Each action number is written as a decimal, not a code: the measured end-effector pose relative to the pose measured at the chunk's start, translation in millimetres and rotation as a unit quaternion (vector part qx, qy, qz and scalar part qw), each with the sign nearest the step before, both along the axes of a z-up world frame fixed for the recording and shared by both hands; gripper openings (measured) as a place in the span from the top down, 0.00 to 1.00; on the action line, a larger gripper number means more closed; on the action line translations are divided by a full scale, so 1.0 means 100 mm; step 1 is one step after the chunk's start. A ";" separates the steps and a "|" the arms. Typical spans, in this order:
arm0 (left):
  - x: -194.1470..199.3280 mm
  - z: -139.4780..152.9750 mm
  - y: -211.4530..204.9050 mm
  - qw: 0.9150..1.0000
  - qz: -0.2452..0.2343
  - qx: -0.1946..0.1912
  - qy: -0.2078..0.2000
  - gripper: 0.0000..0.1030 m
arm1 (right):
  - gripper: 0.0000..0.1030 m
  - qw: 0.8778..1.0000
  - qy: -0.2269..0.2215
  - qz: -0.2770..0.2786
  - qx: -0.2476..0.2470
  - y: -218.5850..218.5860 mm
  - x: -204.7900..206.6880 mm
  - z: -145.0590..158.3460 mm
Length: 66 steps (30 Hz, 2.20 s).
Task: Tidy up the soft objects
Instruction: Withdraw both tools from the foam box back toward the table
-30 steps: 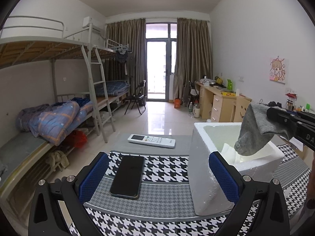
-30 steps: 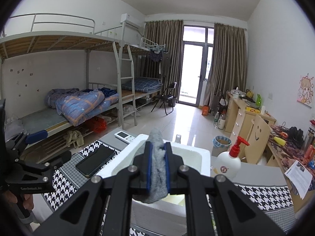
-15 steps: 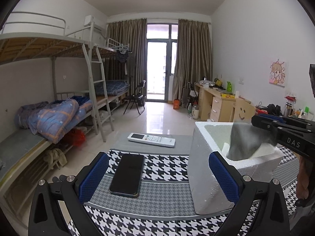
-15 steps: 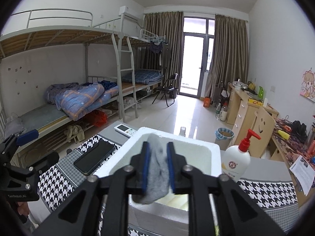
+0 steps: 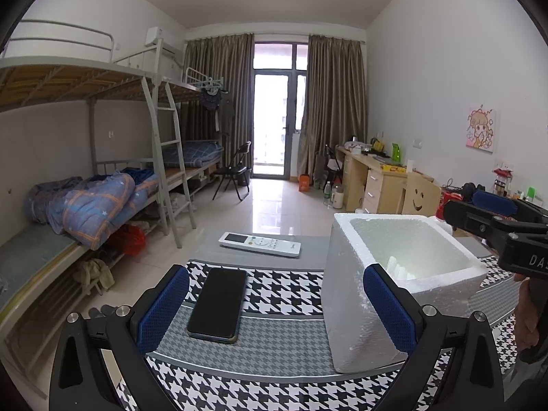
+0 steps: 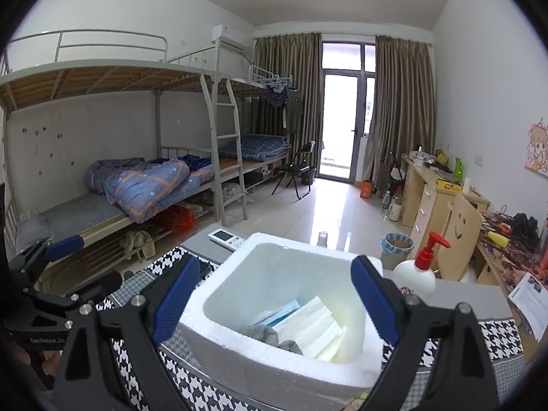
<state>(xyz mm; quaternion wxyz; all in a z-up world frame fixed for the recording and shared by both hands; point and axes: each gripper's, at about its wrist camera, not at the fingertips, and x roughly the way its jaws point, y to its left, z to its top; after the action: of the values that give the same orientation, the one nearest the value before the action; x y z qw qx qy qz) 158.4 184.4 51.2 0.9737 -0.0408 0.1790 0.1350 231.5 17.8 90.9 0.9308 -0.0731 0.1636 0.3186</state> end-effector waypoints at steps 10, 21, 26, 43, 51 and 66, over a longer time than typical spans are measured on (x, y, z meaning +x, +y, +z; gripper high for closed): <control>-0.03 0.08 -0.23 1.000 -0.014 0.008 -0.004 0.01 | 0.08 1.000 -0.018 -0.017 0.016 -0.26 -0.17 0.07; -0.12 0.15 -0.57 0.999 -0.036 0.014 -0.013 0.01 | 0.00 0.999 -0.024 -0.025 0.042 -0.61 -0.36 0.12; -0.20 0.19 -0.73 0.999 -0.046 0.019 -0.016 0.01 | 0.00 0.997 -0.034 -0.039 0.049 -0.78 -0.47 0.16; -0.47 0.27 -1.13 0.996 -0.084 0.027 -0.034 0.01 | 0.00 0.993 -0.057 -0.078 0.063 -1.24 -0.93 0.15; -0.64 0.27 -1.30 0.994 -0.096 0.026 -0.050 0.01 | 0.00 0.992 -0.055 -0.093 0.067 -1.42 -1.11 0.08; -1.07 0.18 -1.60 0.992 -0.103 0.030 -0.063 0.01 | 0.00 0.989 -0.065 -0.107 0.074 -1.71 -1.60 -0.11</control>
<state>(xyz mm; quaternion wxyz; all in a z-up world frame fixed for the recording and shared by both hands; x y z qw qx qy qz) 51.5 24.9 69.2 0.9925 -0.0018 0.1163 0.0367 71.7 -153.0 79.8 0.9711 -0.0069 0.0861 0.2225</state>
